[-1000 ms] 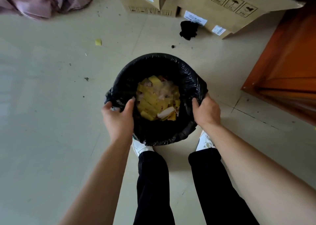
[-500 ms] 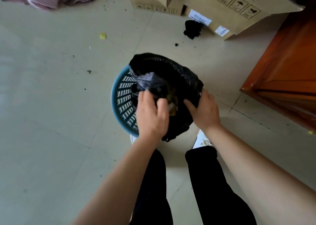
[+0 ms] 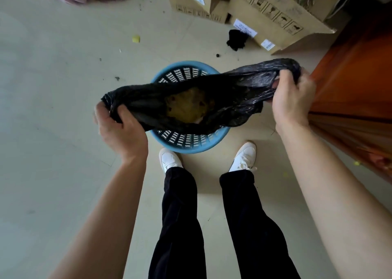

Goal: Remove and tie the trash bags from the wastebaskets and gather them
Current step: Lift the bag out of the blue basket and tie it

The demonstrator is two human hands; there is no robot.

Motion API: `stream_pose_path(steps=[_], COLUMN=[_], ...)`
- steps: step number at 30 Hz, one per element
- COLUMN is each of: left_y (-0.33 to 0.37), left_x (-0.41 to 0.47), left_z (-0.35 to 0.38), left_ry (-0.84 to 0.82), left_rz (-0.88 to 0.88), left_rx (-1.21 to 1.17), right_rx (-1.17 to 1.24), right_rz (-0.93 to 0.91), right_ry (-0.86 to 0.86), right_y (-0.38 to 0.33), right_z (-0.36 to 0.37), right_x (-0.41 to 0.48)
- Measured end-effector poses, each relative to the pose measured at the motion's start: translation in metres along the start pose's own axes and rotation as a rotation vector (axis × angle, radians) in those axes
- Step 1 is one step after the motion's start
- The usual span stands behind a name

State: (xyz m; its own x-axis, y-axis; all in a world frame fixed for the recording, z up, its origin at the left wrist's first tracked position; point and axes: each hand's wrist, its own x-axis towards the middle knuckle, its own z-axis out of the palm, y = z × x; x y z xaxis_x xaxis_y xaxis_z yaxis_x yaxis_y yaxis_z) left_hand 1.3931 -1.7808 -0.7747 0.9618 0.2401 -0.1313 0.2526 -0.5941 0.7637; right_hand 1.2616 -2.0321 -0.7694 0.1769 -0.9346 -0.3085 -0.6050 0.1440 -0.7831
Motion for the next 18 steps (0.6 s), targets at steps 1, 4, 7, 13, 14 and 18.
stream_pose_path(steps=[1, 4, 7, 13, 14, 18], left_y=[0.0, -0.006, -0.013, -0.003, -0.008, -0.032], left_x=[-0.001, -0.006, -0.007, 0.014, 0.014, 0.001], left_z=[-0.003, -0.002, -0.003, -0.011, -0.011, -0.013], left_ry=[-0.004, -0.21, -0.291, -0.22, -0.263, -0.571], left_rz=[-0.005, -0.081, -0.222, -0.076, -0.081, -0.129], left_rx=[-0.02, 0.007, 0.007, -0.106, -0.013, 0.332], right_rx=[-0.068, -0.465, -0.448, 0.106, 0.023, -0.274], right_rz=[-0.025, -0.02, 0.034, 0.134, 0.128, 0.178], right_ry=[-0.065, -0.494, -0.565, -0.292, -0.329, -0.483], right_y=[0.0, 0.014, 0.015, 0.01, 0.016, 0.045], right_z=[0.002, 0.01, 0.011, 0.008, 0.01, 0.014], right_x=[-0.004, -0.014, -0.022, -0.024, -0.027, -0.042])
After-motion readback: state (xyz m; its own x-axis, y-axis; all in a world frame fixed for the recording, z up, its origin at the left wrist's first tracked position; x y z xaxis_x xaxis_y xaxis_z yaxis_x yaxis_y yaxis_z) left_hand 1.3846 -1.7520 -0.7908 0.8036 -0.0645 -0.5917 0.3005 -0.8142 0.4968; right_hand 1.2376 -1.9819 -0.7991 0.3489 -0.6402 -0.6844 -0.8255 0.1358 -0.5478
